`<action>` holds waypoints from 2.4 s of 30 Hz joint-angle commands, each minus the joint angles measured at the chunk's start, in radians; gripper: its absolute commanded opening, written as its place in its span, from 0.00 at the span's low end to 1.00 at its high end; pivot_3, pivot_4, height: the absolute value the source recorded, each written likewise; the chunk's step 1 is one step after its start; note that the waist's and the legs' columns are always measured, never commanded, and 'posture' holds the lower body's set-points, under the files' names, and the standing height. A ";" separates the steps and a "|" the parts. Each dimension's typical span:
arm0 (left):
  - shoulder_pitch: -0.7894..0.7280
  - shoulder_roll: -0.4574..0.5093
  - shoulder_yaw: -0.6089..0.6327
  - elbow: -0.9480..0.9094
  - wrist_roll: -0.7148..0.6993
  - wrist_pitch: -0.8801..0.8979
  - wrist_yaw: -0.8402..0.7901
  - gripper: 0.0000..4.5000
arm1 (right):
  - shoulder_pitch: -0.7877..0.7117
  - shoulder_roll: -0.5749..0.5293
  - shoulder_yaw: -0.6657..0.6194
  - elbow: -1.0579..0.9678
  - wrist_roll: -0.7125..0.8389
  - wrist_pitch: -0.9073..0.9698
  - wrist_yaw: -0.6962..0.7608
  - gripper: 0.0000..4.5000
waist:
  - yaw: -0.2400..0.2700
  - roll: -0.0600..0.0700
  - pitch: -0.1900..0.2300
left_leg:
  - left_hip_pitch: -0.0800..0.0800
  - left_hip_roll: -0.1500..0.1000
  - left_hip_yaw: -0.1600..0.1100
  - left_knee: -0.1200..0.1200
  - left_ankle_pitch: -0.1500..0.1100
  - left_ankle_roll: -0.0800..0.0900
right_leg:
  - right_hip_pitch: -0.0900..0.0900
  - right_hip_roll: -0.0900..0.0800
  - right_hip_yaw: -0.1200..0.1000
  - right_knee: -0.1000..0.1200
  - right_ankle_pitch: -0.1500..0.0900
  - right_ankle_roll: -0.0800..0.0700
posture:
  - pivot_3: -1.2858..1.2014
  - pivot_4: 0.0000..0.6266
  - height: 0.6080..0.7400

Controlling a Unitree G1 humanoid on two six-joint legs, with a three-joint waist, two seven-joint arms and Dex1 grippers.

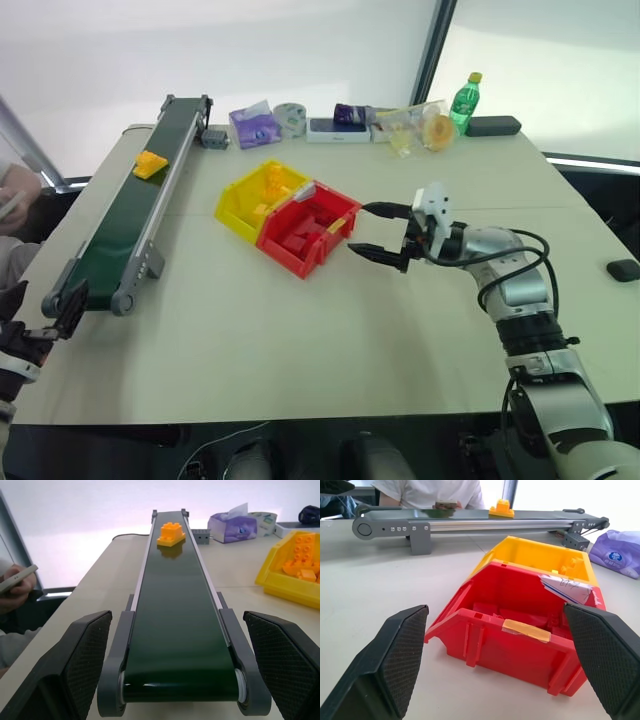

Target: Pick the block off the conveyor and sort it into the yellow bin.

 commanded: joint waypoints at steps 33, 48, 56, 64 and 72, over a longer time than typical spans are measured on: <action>-0.119 0.119 -0.063 0.063 0.017 0.104 0.076 0.99 | -0.025 -0.005 -0.015 -0.030 0.008 -0.012 0.004 1.00 | 0.001 0.000 0.000 | 0.000 0.000 0.000 0.000 0.000 0.000 | 0.000 0.000 0.000 0.000 0.000 0.000 | 0.52 0.24 1.00; -0.392 0.364 -0.277 0.327 0.140 0.323 0.056 0.99 | -0.004 -0.011 -0.023 -0.052 0.012 -0.004 -0.008 1.00 | 0.000 0.000 0.000 | 0.000 0.000 0.001 -0.001 0.000 0.000 | -0.001 0.000 0.000 0.000 0.000 0.000 | 0.52 0.24 1.00; -0.465 0.336 -0.320 0.399 0.164 0.273 -0.011 0.70 | 0.011 -0.016 -0.026 -0.069 0.014 0.002 -0.018 1.00 | 0.001 0.000 0.000 | 0.000 0.000 0.002 -0.001 0.000 0.000 | -0.001 0.000 0.000 0.000 0.000 0.000 | 0.52 0.24 1.00; -0.476 0.315 -0.273 0.375 0.158 0.260 0.000 0.30 | 0.012 -0.016 -0.025 -0.086 0.015 0.013 -0.032 1.00 | 0.000 0.000 0.000 | 0.000 0.000 0.001 -0.001 0.000 0.000 | -0.001 0.000 0.000 0.000 0.000 0.000 | 0.52 0.24 1.00; -0.628 0.249 -0.367 0.255 0.120 0.293 0.022 0.30 | -0.011 -0.010 -0.021 -0.061 0.010 0.007 -0.031 1.00 | 0.009 0.000 0.000 | 0.000 0.000 0.001 0.000 0.000 0.000 | 0.000 0.000 0.000 0.000 0.000 0.000 | 0.52 0.24 1.00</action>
